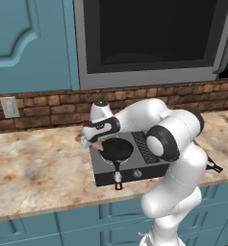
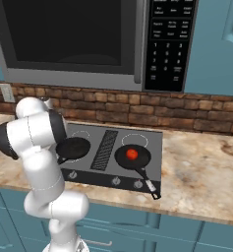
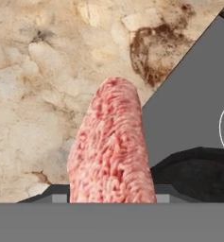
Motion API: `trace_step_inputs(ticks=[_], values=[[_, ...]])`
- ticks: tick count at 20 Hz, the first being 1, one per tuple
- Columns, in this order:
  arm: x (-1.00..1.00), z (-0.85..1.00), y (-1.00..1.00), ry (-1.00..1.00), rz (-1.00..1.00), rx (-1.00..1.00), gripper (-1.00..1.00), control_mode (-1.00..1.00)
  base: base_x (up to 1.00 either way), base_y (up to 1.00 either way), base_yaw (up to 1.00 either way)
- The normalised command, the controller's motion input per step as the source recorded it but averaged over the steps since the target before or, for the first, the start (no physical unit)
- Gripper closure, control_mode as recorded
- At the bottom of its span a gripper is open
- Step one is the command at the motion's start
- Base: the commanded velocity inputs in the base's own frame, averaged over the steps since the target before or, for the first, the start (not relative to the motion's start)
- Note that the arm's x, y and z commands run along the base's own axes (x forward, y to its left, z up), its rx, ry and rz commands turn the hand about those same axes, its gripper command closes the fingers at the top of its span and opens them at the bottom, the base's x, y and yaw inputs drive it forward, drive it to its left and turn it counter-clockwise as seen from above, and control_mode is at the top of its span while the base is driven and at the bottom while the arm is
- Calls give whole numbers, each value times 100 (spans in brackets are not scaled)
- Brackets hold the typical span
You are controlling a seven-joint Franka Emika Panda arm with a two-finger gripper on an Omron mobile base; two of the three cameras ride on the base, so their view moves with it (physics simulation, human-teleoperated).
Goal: Place both pans onto different burners. Then place the tomato and the steak on different pans.
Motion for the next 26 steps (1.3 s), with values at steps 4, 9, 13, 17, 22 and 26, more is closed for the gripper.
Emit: trace_step_inputs(ticks=[4,9,13,17,22,26], values=[[0,0,-40,-4,0,0,100,-100,0,0,0],[-1,1,-42,-3,0,0,100,-100,0,0,0],[-4,0,-44,-1,0,0,100,-100,0,0,0],[-4,0,-45,0,0,0,100,-100,0,0,0],[-9,0,-41,0,0,0,100,-100,0,0,0],[-6,-2,-29,0,0,0,100,-100,0,0,0]])
